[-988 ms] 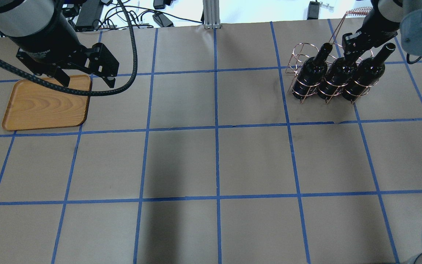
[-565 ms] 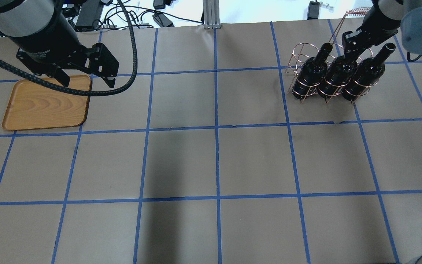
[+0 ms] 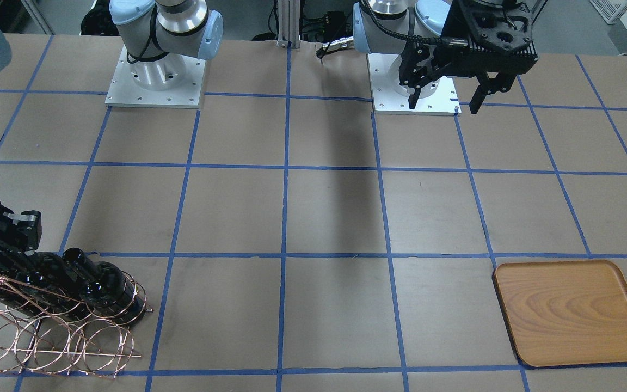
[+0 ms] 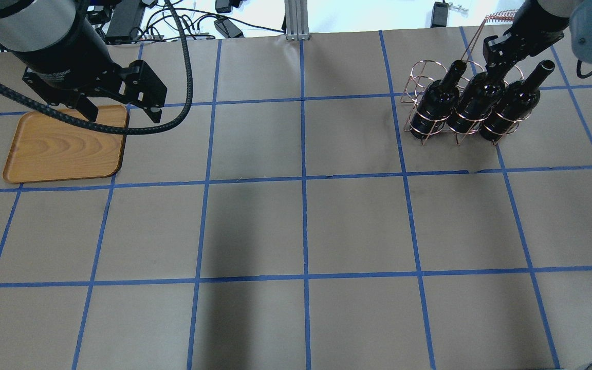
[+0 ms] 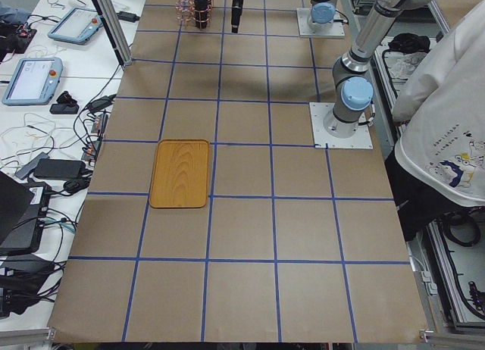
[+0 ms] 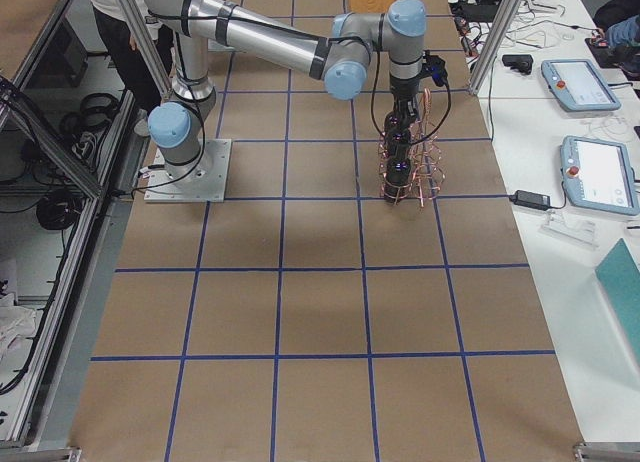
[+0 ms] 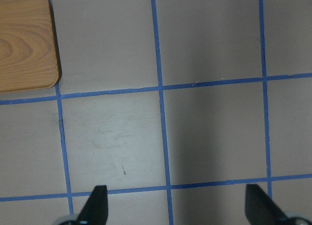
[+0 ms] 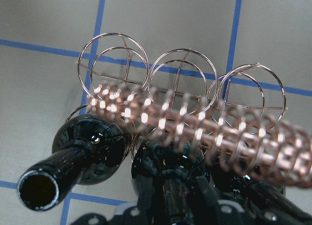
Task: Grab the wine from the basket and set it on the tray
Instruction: 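Lower the right gripper onto the nearest dark bottle in the copper basket, then close the right gripper on the bottle neck and lift it out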
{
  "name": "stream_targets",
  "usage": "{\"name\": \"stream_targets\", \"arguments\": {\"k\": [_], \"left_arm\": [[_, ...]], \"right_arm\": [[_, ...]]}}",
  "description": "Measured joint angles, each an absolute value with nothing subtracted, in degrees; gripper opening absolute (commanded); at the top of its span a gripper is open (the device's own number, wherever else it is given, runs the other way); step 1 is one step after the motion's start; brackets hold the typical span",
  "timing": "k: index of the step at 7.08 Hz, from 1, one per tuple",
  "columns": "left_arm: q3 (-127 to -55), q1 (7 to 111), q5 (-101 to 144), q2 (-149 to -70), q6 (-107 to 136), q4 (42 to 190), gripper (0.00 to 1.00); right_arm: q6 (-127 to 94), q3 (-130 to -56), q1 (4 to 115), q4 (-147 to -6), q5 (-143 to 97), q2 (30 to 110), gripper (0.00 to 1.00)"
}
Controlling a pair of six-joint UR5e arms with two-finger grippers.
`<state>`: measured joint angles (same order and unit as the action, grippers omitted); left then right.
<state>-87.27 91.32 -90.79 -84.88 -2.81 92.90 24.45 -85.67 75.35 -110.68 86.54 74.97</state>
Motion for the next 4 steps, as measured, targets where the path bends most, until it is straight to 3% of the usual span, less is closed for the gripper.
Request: {"name": "stream_targets", "arguments": {"k": [4], "left_arm": [[-87.3, 91.3, -90.8, -84.9, -2.8, 92.9, 1.00]], "right_arm": [[25.2, -82.5, 75.4, -104.4, 86.5, 75.2, 0.00]]}}
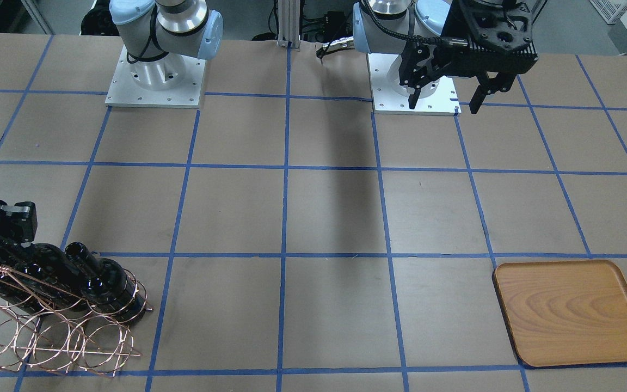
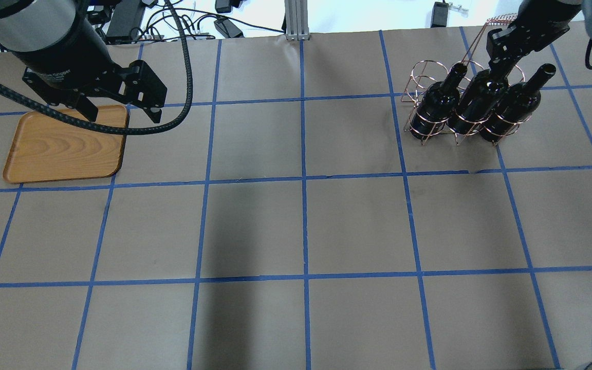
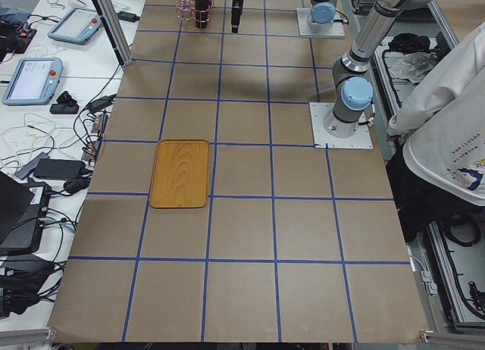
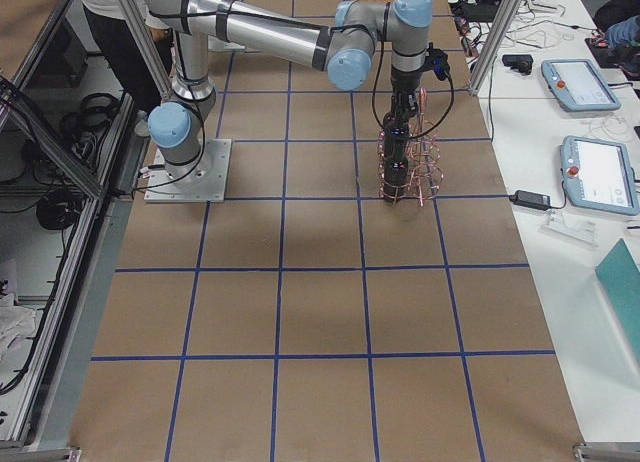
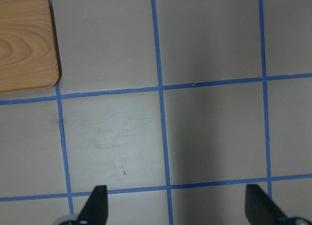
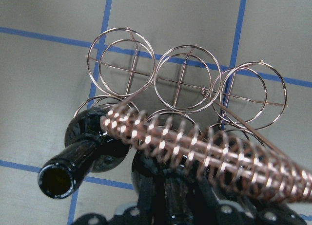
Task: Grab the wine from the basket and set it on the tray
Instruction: 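Close the right gripper on the bottle neck and lift it out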
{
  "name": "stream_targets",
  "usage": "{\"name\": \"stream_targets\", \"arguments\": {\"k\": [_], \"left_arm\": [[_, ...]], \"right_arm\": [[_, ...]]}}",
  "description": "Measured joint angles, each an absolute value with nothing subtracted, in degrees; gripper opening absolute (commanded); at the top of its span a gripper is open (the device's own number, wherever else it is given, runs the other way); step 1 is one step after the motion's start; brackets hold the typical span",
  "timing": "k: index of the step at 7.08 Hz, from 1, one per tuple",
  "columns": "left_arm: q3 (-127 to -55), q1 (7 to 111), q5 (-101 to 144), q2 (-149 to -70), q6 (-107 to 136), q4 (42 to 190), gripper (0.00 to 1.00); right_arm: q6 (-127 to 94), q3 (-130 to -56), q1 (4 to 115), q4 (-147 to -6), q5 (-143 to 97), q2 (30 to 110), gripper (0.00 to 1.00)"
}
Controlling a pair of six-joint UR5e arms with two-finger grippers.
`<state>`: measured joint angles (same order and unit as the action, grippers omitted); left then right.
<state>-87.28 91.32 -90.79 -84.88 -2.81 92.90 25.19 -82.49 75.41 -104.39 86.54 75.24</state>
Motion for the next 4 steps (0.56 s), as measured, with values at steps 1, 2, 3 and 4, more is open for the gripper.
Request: {"name": "stream_targets", "arguments": {"k": [1, 2, 3, 4], "left_arm": [[-87.3, 91.3, -90.8, -84.9, -2.8, 92.9, 1.00], [-87.3, 91.3, -90.8, -84.9, -2.8, 92.9, 1.00], [-87.3, 91.3, -90.8, -84.9, -2.8, 92.9, 1.00], [-87.3, 91.2, -90.8, -84.9, -2.8, 92.9, 1.00]], "right_arm": [[25.2, -81.6, 75.4, -101.3, 86.8, 76.5, 0.00], [25.2, -80.7, 75.4, -97.5, 87.1, 78.2, 0.00], [25.2, -80.0, 75.4, -94.3, 87.3, 79.9, 0.00], [25.2, -79.5, 75.4, -91.7, 87.4, 81.4, 0.00]]}}
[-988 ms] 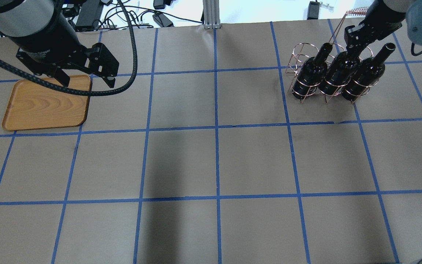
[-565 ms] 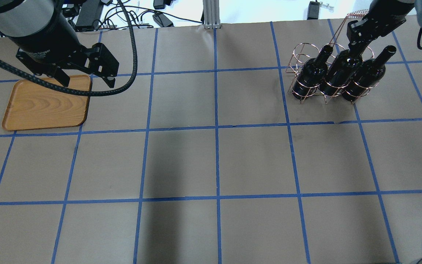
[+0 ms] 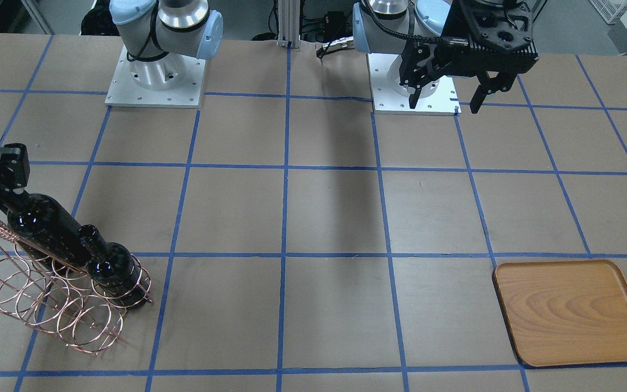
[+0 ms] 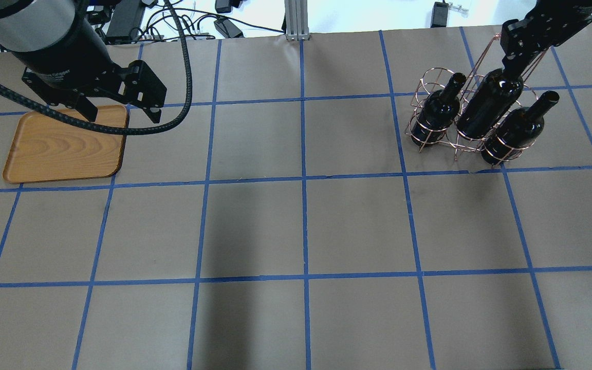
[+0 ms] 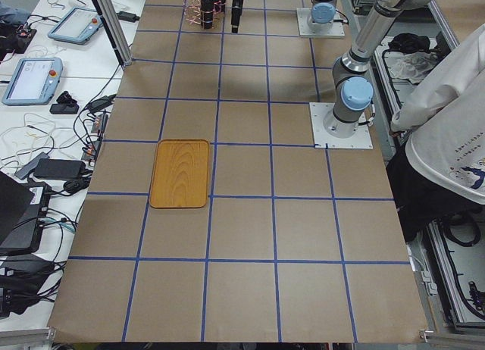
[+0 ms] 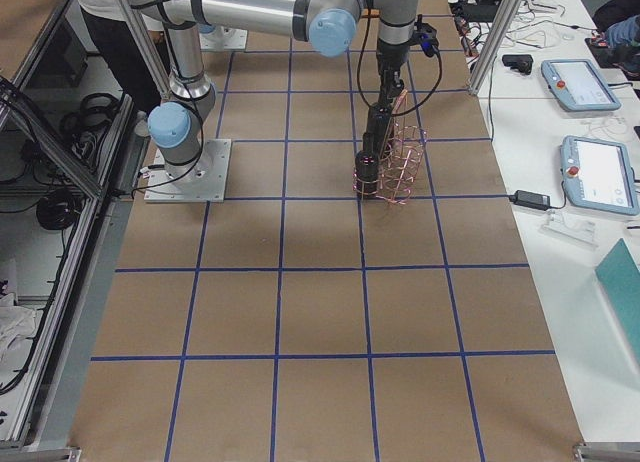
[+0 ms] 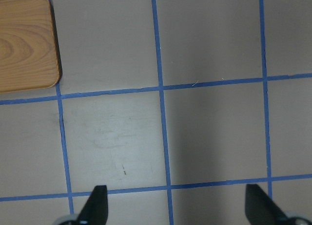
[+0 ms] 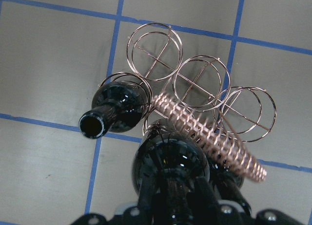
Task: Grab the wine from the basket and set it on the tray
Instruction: 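Close the right gripper on the bottle neck and lift it out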
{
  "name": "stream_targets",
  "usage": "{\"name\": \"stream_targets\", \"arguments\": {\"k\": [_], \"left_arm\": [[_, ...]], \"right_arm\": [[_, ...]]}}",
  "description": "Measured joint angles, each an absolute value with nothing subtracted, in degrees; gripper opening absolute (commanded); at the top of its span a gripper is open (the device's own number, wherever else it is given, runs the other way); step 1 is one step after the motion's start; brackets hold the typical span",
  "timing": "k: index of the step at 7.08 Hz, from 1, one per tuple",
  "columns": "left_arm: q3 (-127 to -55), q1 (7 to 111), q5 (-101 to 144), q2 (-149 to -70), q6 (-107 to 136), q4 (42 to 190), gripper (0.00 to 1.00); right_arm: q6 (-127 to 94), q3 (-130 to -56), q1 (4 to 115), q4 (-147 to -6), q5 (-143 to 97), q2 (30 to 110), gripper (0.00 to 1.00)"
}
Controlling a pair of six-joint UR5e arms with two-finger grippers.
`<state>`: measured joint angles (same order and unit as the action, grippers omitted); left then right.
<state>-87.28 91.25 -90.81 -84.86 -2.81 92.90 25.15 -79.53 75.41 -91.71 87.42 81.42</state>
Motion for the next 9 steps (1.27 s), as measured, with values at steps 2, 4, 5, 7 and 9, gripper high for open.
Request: {"name": "stream_targets", "arguments": {"k": [2, 4, 5, 7, 9], "left_arm": [[-87.3, 91.2, -90.8, -84.9, -2.9, 92.9, 1.00], [-87.3, 91.2, -90.8, -84.9, -3.0, 92.9, 1.00], [-87.3, 91.2, -90.8, -84.9, -3.1, 92.9, 1.00], [-87.3, 91.1, -90.9, -84.9, -3.5, 92.9, 1.00], [-87.3, 89.6, -90.9, -84.8, -4.0, 93.1, 1.00]], "right_arm": [[24.8, -79.2, 75.4, -88.1, 87.5, 83.7, 0.00], [23.4, -79.2, 75.6, -84.9, 87.0, 85.8, 0.00], [21.0, -79.2, 76.7, -83.8, 87.0, 86.4, 0.00], [10.7, -79.2, 83.2, -83.8, 87.2, 86.2, 0.00], [-0.5, -79.3, 90.6, -86.7, 87.3, 84.4, 0.00]]}}
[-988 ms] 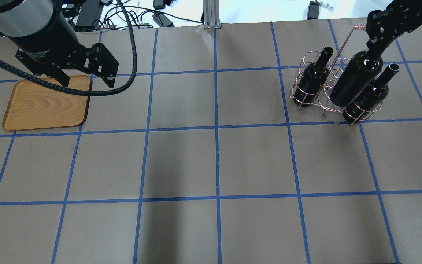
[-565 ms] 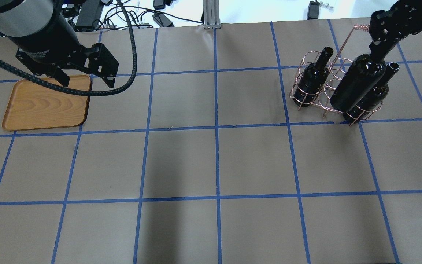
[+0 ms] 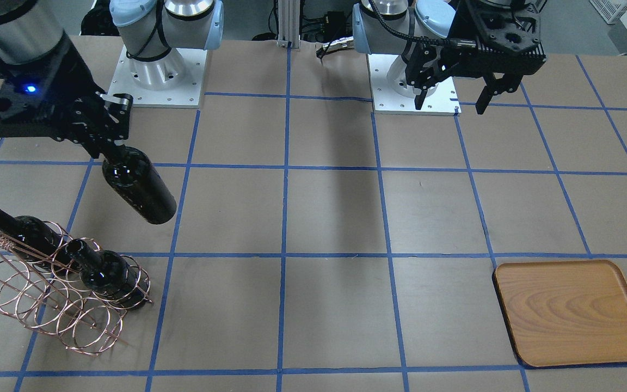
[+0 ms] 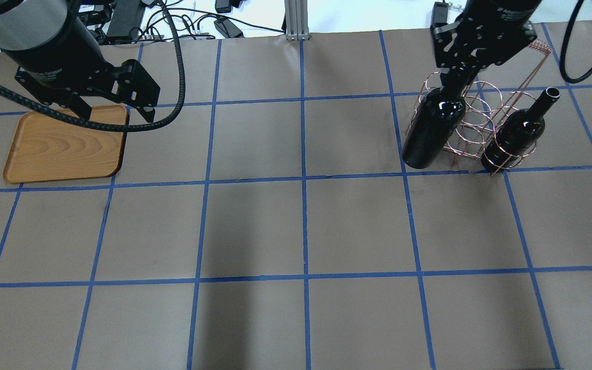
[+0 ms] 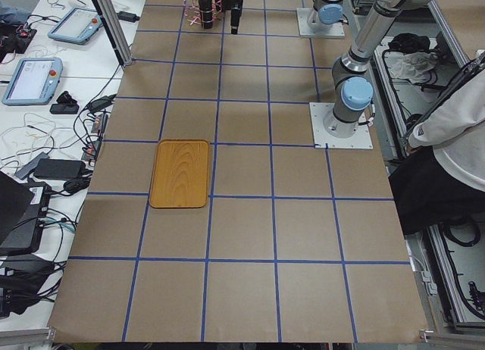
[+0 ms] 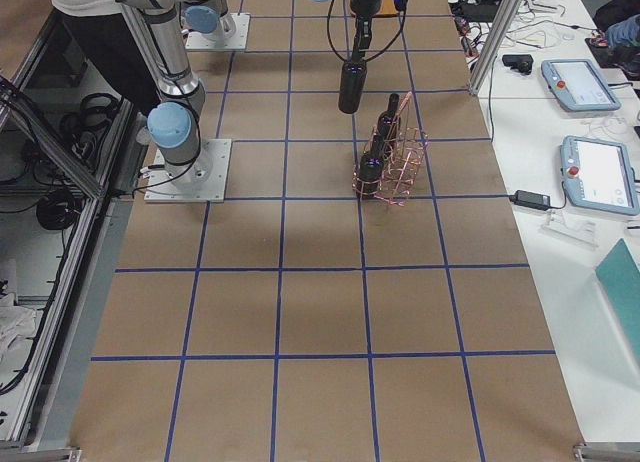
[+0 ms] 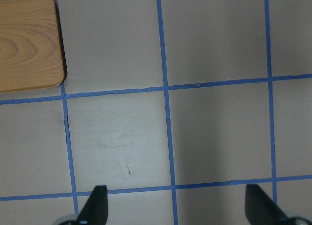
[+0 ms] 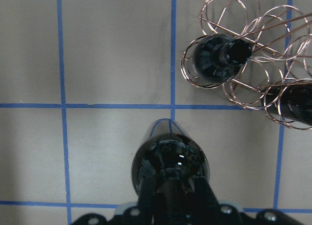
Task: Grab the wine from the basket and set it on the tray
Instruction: 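Carry the bottle toward the table center and stand it upright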
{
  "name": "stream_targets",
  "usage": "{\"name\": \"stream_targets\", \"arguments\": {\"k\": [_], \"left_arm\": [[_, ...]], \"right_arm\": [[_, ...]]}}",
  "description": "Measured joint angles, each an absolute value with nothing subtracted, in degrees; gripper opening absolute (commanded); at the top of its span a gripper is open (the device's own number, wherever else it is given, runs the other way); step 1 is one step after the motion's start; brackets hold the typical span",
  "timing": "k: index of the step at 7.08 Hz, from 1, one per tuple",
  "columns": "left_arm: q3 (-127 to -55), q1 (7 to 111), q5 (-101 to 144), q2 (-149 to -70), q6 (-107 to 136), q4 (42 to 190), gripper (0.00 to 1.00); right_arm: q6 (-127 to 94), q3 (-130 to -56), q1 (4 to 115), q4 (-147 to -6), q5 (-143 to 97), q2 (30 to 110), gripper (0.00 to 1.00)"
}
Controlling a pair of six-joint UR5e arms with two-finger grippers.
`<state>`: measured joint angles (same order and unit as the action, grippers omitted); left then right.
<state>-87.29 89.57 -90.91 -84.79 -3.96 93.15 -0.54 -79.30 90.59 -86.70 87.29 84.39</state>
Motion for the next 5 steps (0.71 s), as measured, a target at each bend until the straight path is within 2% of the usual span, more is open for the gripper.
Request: {"name": "stream_targets", "arguments": {"k": [5], "left_arm": [[-88.6, 81.2, -90.7, -84.4, -9.5, 91.6, 1.00]], "right_arm": [[-27.7, -79.9, 111.2, -97.6, 88.5, 76.9, 0.00]]}}
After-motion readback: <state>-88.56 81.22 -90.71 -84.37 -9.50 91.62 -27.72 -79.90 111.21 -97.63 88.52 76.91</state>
